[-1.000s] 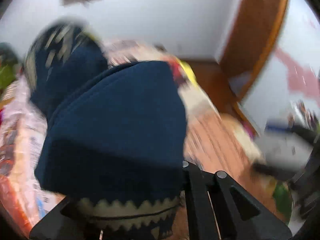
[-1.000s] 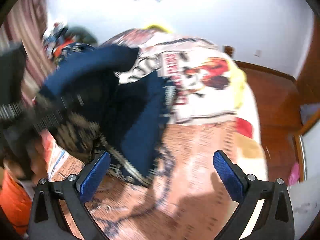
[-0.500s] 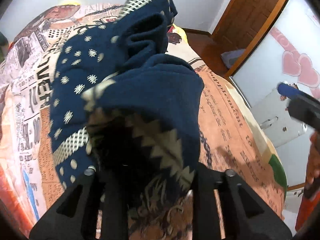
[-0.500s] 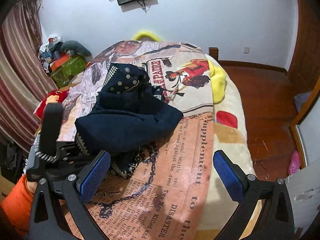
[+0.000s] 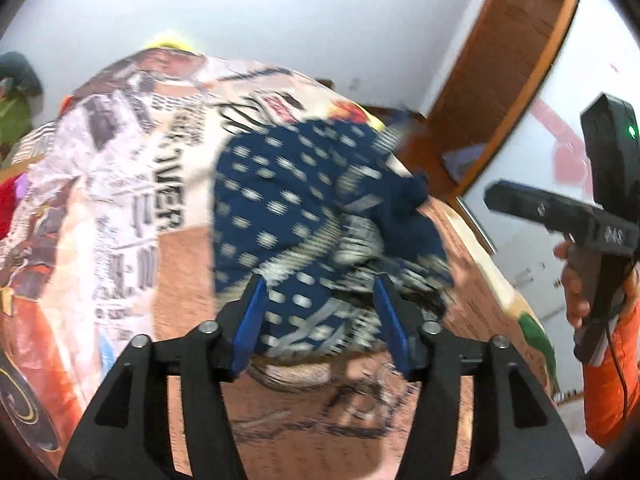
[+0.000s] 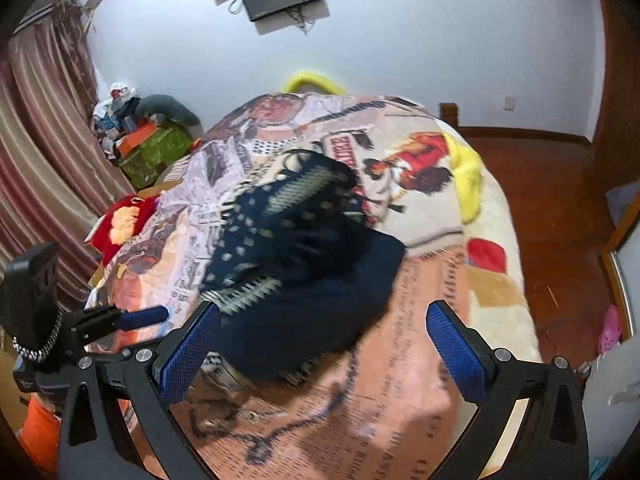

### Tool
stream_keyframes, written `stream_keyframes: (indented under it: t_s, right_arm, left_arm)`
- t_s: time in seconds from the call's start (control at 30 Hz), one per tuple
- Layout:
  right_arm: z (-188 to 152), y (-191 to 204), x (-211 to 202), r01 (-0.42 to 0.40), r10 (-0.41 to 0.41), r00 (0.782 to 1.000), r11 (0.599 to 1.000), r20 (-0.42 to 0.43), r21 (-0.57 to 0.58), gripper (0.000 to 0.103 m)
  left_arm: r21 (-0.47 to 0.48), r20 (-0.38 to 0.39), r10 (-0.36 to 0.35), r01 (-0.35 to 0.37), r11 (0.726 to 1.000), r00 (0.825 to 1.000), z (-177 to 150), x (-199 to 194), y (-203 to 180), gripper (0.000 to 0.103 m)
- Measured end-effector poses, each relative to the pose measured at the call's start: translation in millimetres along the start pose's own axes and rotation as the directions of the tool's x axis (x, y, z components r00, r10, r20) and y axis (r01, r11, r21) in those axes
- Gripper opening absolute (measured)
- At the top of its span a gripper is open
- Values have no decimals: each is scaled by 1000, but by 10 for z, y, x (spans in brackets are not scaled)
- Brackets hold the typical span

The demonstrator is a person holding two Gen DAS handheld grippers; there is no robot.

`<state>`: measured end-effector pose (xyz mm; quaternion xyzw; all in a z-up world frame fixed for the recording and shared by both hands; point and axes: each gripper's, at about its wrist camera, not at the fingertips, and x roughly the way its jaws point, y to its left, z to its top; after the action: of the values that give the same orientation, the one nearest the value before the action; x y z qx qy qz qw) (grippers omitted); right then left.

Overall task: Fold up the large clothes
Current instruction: 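Lower the bundled jacket onto the bed with both grippers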

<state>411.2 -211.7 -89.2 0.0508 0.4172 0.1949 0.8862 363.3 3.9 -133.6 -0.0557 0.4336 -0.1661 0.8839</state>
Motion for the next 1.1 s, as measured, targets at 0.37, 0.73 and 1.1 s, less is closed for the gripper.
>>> stream_keyframes:
  t_s: [0.37, 0.73, 1.1]
  right_arm:
    - [128, 561, 970, -27, 14, 988, 997, -156, -77, 103]
    - [-186, -143, 1078, 96, -91, 967, 995, -239, 9, 103]
    - [-407, -662, 969, 71, -3, 957, 971, -288, 227, 103]
  left_arm:
    - [-96, -171, 72, -89, 991, 983, -241, 764, 556, 60]
    - [-103, -153, 60, -76, 992, 986, -351, 799, 693, 74]
    - [-42, -169, 121, -130, 991, 978, -378, 723, 625, 77]
